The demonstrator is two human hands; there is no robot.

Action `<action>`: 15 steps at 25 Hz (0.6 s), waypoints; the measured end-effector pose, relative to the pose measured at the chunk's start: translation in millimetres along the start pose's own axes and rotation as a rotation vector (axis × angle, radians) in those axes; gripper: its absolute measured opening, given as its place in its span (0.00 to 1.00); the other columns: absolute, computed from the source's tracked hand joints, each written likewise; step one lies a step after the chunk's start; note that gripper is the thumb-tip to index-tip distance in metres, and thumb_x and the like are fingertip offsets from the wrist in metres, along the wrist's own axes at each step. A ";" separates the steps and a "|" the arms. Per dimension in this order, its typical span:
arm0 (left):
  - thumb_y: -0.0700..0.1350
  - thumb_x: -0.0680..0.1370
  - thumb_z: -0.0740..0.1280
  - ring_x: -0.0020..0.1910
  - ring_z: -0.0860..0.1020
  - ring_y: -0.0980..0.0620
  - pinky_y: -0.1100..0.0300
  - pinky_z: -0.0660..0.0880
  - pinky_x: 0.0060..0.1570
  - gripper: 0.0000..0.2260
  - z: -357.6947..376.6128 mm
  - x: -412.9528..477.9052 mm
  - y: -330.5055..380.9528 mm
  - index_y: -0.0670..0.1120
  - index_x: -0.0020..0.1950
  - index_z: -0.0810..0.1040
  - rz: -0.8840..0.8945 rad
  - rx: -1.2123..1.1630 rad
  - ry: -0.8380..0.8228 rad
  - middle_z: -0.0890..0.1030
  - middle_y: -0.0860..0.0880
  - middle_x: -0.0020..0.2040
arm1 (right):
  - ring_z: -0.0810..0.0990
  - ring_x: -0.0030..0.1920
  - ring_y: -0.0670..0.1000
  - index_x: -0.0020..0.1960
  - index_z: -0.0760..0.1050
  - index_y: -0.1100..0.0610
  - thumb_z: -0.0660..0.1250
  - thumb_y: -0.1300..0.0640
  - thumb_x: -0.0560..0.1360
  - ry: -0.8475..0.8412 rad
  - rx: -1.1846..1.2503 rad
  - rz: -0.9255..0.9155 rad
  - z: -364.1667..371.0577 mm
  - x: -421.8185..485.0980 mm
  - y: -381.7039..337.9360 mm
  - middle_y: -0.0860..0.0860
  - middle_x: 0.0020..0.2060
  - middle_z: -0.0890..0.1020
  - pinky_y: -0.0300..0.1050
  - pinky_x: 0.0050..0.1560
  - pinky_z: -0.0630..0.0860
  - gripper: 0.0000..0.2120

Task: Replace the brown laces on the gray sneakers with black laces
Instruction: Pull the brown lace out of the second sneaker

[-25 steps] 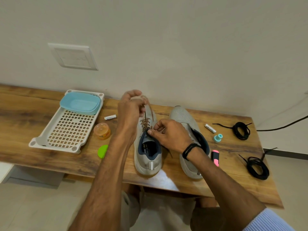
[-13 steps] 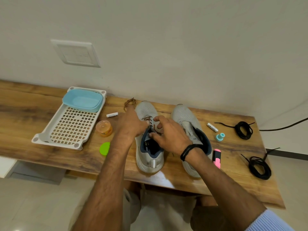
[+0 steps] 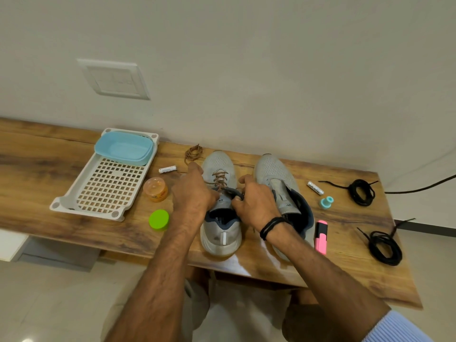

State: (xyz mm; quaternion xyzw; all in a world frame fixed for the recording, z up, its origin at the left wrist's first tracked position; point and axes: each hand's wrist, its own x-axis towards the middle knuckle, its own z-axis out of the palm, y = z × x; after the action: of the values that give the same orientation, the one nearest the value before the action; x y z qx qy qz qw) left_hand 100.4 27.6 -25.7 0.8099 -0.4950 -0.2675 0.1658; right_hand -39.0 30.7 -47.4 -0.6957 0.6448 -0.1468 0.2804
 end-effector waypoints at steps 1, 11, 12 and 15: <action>0.45 0.67 0.78 0.54 0.78 0.42 0.51 0.78 0.52 0.27 -3.5 1.6 -2.2 0.49 0.61 0.70 -0.010 -0.041 -0.002 0.80 0.44 0.53 | 0.81 0.53 0.57 0.67 0.69 0.58 0.67 0.57 0.76 0.001 0.010 0.013 -0.9 -0.6 0.6 0.57 0.51 0.82 0.49 0.54 0.78 0.20; 0.32 0.68 0.74 0.44 0.84 0.40 0.43 0.83 0.44 0.15 -11.9 8.2 -9.2 0.53 0.42 0.81 -0.005 -0.163 -0.282 0.83 0.42 0.45 | 0.80 0.50 0.55 0.59 0.73 0.54 0.66 0.56 0.78 -0.102 -0.004 -0.044 -5.8 -4.2 4.6 0.53 0.50 0.82 0.43 0.45 0.73 0.11; 0.33 0.68 0.74 0.44 0.83 0.42 0.46 0.83 0.45 0.14 -10.1 8.7 -8.2 0.53 0.41 0.80 0.016 -0.136 -0.277 0.83 0.43 0.46 | 0.80 0.50 0.54 0.59 0.73 0.54 0.67 0.54 0.78 -0.101 0.005 -0.038 -6.1 -3.7 4.4 0.52 0.50 0.82 0.42 0.45 0.73 0.11; 0.37 0.67 0.74 0.47 0.82 0.44 0.47 0.83 0.47 0.14 -5.7 9.1 -5.6 0.55 0.41 0.79 0.056 -0.085 -0.253 0.83 0.45 0.48 | 0.79 0.47 0.50 0.55 0.74 0.51 0.69 0.48 0.76 -0.076 0.010 -0.024 -9.3 -0.9 5.4 0.48 0.46 0.81 0.41 0.41 0.72 0.11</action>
State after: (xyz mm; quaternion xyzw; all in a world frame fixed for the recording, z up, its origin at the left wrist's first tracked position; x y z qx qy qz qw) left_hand 111.2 22.1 -26.5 0.7478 -0.5226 -0.3835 0.1438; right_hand -48.8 29.7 -42.9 -0.7073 0.6244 -0.1268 0.3064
